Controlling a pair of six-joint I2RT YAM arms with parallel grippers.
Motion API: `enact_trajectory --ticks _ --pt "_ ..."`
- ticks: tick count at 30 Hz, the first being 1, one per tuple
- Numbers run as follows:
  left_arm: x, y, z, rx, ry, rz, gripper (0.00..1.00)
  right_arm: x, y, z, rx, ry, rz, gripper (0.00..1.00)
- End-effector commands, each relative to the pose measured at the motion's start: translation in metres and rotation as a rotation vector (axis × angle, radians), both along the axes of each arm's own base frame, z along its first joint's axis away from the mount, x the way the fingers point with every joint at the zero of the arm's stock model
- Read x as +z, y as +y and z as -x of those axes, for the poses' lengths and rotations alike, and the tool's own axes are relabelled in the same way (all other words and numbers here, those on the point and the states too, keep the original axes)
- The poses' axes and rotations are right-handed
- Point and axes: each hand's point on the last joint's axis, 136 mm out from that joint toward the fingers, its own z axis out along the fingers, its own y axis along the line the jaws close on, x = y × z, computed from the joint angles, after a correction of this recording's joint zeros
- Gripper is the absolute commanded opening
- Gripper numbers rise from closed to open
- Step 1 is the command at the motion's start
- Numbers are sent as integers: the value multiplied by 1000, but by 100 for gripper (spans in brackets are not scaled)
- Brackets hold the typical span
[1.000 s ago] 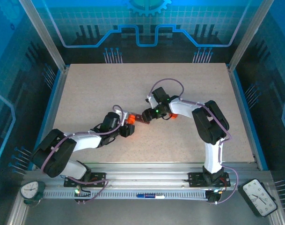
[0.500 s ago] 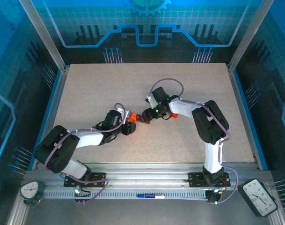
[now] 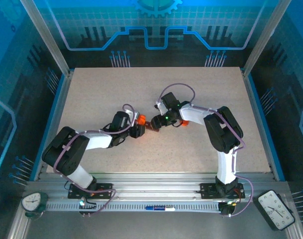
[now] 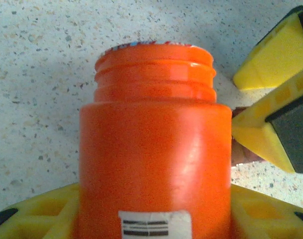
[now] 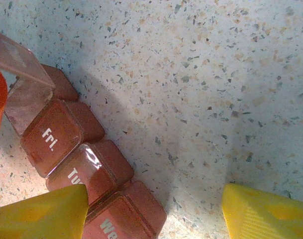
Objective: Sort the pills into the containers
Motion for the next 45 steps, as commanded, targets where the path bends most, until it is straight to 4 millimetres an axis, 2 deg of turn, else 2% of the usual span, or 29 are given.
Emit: enact_trajectory --ticks 1,8,12,18,23,31,34,41,45 --pt "15 -8 -16 -33 -53 27 0 -30 -11 19 18 85 89 71" --pt "14 -11 -25 -47 -44 38 0 -30 -11 21 18 90 91 70" --pt "24 -12 -24 -53 -62 57 0 -31 -12 22 17 92 94 70" --pt "55 -10 -12 -65 -121 104 0 -31 -13 22 14 98 97 70" --pt "81 -3 6 -64 -184 132 0 -33 -11 23 9 108 94 70" --pt "86 10 25 -51 -193 101 0 -33 -8 21 8 115 81 70" --pt "88 11 25 -44 -200 107 0 -24 -8 17 -2 104 61 70" --pt "90 10 18 -30 -213 113 0 28 -11 -12 -59 12 -30 72" --pt "93 8 12 -25 -222 119 0 37 -12 -36 -62 -32 5 77"
